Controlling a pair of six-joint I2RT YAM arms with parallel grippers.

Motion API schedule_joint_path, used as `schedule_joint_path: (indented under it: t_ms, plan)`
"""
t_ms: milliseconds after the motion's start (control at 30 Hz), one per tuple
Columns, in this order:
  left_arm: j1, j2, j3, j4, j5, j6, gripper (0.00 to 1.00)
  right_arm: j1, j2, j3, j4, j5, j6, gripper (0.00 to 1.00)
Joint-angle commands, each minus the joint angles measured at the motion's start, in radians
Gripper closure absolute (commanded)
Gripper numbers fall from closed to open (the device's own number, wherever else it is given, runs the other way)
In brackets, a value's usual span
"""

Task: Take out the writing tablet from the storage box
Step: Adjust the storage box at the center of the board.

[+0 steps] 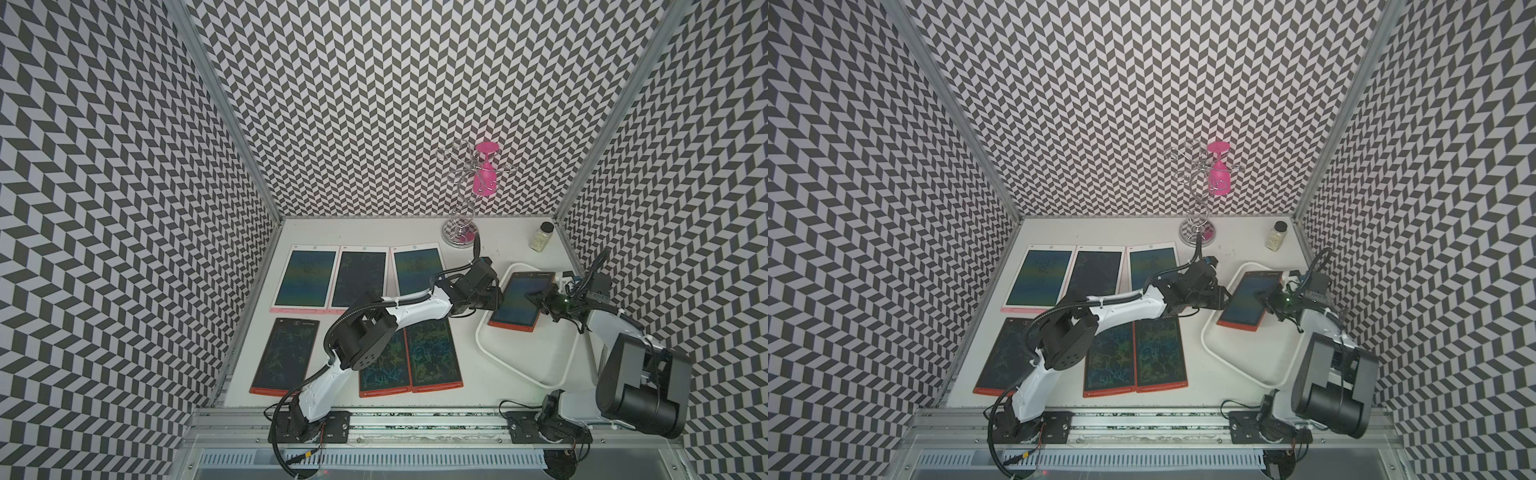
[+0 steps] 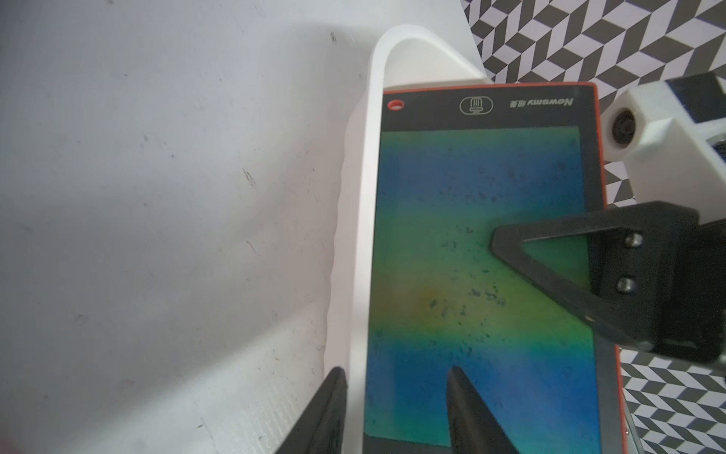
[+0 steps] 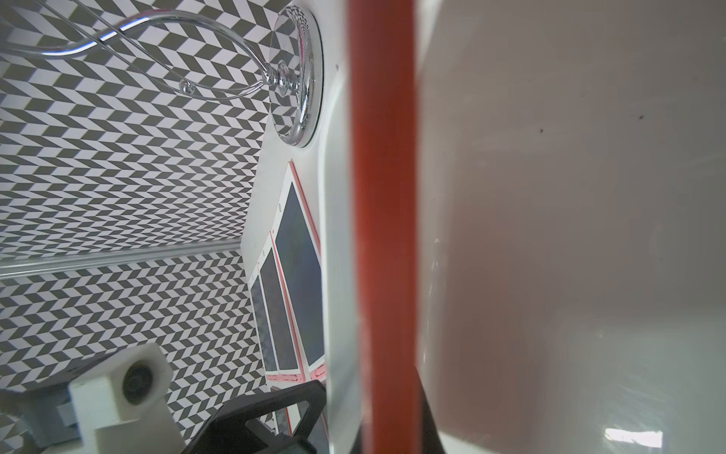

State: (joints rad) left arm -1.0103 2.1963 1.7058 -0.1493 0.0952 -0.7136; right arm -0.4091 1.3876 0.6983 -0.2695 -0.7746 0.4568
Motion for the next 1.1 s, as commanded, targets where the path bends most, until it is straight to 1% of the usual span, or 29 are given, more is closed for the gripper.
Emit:
schedule_joint_path:
  t_ms: [0, 167, 300, 400, 600, 767, 867, 967, 1067]
  plan:
    - [-0.011, -0.065, 0.042, -0.002, -0.044, 0.038, 0.57, -0.005, -0.064, 0.013, 0.006, 0.029, -0.001, 0.94]
    - [-0.016, -0.124, 0.039, -0.007, -0.092, 0.08, 0.56, -0.004, -0.138, 0.042, -0.065, 0.104, -0.013, 0.94]
    - [-0.013, -0.186, 0.015, -0.002, -0.127, 0.109, 0.53, -0.004, -0.189, 0.044, -0.073, 0.129, -0.006, 0.94]
    - [-0.007, -0.221, 0.002, -0.003, -0.139, 0.119, 0.53, -0.004, -0.198, 0.052, -0.09, 0.116, -0.005, 0.94]
    - [0.027, -0.318, -0.041, -0.027, -0.162, 0.142, 0.53, -0.005, -0.23, 0.092, -0.125, 0.021, 0.0, 0.94]
    - [0.088, -0.466, -0.161, -0.062, -0.19, 0.154, 0.52, -0.003, -0.251, 0.161, -0.221, -0.045, -0.028, 0.94]
    - [0.15, -0.582, -0.29, -0.077, -0.19, 0.142, 0.52, 0.0, -0.283, 0.195, -0.249, -0.064, -0.024, 0.93]
    - [0.235, -0.716, -0.424, -0.099, -0.18, 0.128, 0.52, 0.013, -0.322, 0.222, -0.252, -0.072, 0.016, 0.93]
    - [0.327, -0.852, -0.539, -0.134, -0.181, 0.124, 0.51, 0.049, -0.341, 0.255, -0.25, -0.077, 0.05, 0.93]
